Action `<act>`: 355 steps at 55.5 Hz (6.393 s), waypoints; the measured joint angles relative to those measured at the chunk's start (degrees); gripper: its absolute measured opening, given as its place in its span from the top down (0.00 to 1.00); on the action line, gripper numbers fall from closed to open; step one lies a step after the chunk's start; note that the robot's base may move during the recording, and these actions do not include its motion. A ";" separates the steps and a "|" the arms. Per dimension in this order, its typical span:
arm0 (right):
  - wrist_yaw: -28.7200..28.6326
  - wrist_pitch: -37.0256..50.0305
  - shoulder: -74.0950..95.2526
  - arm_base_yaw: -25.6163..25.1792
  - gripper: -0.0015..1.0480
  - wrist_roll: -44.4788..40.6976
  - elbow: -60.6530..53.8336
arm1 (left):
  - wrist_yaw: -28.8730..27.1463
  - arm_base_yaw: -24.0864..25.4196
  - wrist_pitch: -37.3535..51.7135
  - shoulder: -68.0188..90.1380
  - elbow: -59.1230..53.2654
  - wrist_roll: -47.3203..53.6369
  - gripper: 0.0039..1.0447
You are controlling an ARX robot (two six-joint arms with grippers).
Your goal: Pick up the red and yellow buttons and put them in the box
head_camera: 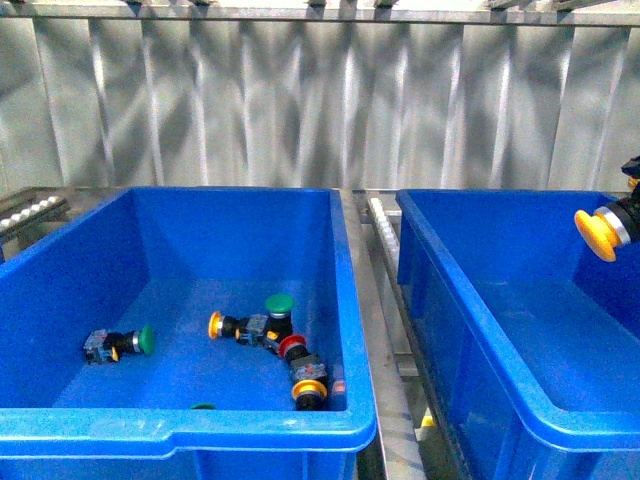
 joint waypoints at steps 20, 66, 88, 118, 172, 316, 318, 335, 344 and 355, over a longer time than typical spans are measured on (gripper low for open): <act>-2.73 -0.15 2.99 -5.44 0.60 -17.57 1.36 | 0.81 0.81 0.20 -2.12 -1.81 0.35 0.95; -3.39 1.38 -1.03 -13.00 0.60 -15.19 -2.78 | 0.63 0.81 0.20 -2.12 -1.81 0.48 0.07; -7.58 2.05 0.00 -23.02 0.60 -15.67 -2.45 | 0.74 0.81 0.20 -2.12 -1.81 0.50 0.07; -8.59 -24.06 43.60 -27.21 0.60 -42.34 46.51 | 0.83 0.92 0.28 -2.12 -1.84 0.57 0.07; -10.23 -29.38 49.68 -26.21 0.08 -44.65 51.98 | 0.83 0.92 0.28 -2.12 -1.84 0.57 0.07; -18.16 -28.81 -69.00 -5.14 0.97 -48.46 -40.41 | 0.81 0.92 0.28 -2.12 -1.84 0.57 0.07; -18.16 -29.11 -70.10 -5.11 0.97 -48.48 -40.41 | 0.81 0.92 0.28 -2.12 -1.84 0.55 0.07; -18.16 -29.48 -71.08 -5.09 0.97 -48.46 -40.41 | 0.83 0.92 0.28 -2.12 -1.84 0.57 0.07; -18.16 -29.48 -71.04 -5.09 0.73 -48.50 -40.41 | 0.83 0.92 0.28 -2.12 -1.84 0.57 0.07; -18.16 -29.48 -71.06 -5.09 0.39 -48.50 -40.41 | 0.83 0.92 0.28 -2.12 -1.84 0.57 0.07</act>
